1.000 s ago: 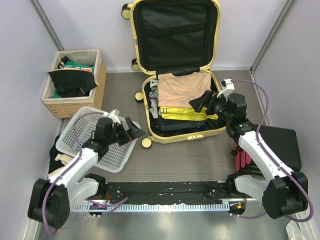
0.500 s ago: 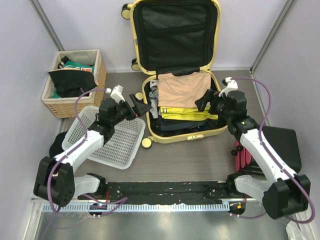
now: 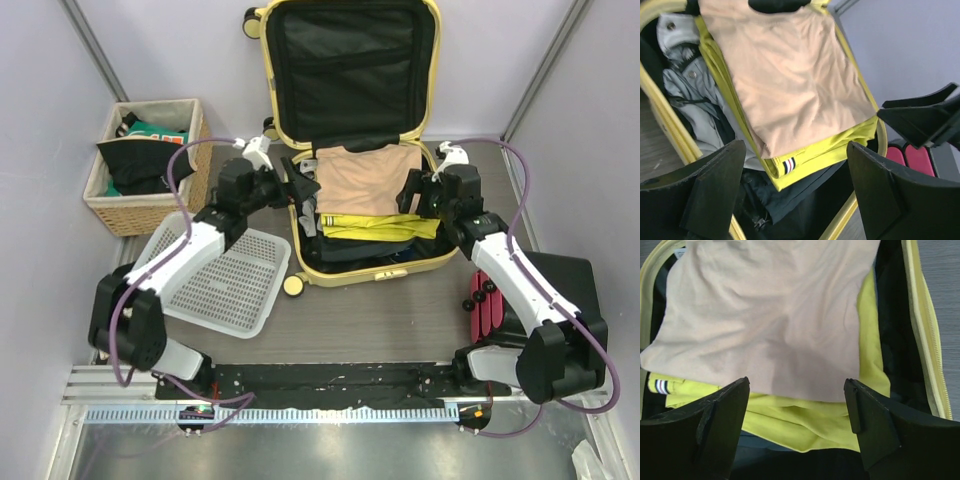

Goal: Open, take out, and arrange the luggage

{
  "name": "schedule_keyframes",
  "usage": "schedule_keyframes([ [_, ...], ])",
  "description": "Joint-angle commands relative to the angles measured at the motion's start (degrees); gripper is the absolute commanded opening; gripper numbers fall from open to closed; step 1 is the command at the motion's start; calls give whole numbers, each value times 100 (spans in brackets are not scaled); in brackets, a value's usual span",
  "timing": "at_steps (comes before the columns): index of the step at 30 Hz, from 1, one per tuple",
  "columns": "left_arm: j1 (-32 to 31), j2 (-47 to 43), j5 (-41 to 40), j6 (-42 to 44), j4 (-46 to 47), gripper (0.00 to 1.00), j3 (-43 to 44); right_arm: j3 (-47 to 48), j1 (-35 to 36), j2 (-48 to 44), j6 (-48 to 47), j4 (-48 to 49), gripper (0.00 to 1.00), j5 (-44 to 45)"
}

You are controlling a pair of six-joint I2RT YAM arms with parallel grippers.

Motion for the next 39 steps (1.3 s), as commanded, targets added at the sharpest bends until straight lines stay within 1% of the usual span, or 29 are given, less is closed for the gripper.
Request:
schedule_keyframes([
  [1, -103, 772, 190, 33, -270, 82, 489, -163, 26, -364, 129, 374, 85, -311],
  [2, -95, 1061, 199, -2, -270, 79, 664, -234, 34, -530, 147, 383, 85, -381],
  [4, -112, 1317, 286, -81, -305, 78, 806, -418, 26, -681, 182, 357, 85, -399],
  [5, -112, 1414, 339, -125, -305, 74, 919, -471, 26, -838, 174, 340, 85, -399],
  [6, -112, 1607, 426, -178, -244, 72, 955, -524, 17, -918, 173, 322, 85, -390],
  [10, -156, 1872, 576, -405, -59, 67, 1044, -674, 26, -1191, 182, 208, 85, -276],
  [15, -235, 1969, 700, -617, 258, 57, 1000, -674, 26, -1253, 165, 172, 85, -276],
  [16, -253, 1986, 752, -635, 293, 49, 982, -674, 26, -1253, 156, 164, 85, -276],
  [18, -244, 1969, 787, -714, 468, 41, 938, -692, 26, -1244, 165, 172, 85, -267],
  [19, -253, 1925, 796, -758, 556, 30, 851, -692, 26, -1235, 165, 172, 85, -267],
  [21, -253, 1873, 823, -855, 785, 21, 789, -709, 26, -1209, 173, 172, 85, -294],
  [22, -253, 1811, 831, -872, 820, 14, 780, -709, 26, -1191, 191, 172, 85, -328],
  [25, -253, 1662, 744, -794, 750, 10, 797, -744, 34, -1209, 226, 190, 85, -443],
  [29, -244, 1372, 691, -662, 531, 9, 859, -806, 96, -1270, 165, 313, 85, -723],
  [32, -253, 1231, 735, -644, 451, 4, 868, -876, 315, -1436, -28, 523, 85, -882],
  [34, -244, 1029, 700, -644, 442, 2, 807, -911, 726, -1542, -239, 673, 85, -708],
  [37, -253, 818, 647, -626, 329, 2, 771, -850, 1271, -1561, -502, 674, 88, -75],
  [39, -253, 722, 700, -609, 214, 2, 745, -754, 1405, -1412, -538, 621, 88, 23],
])
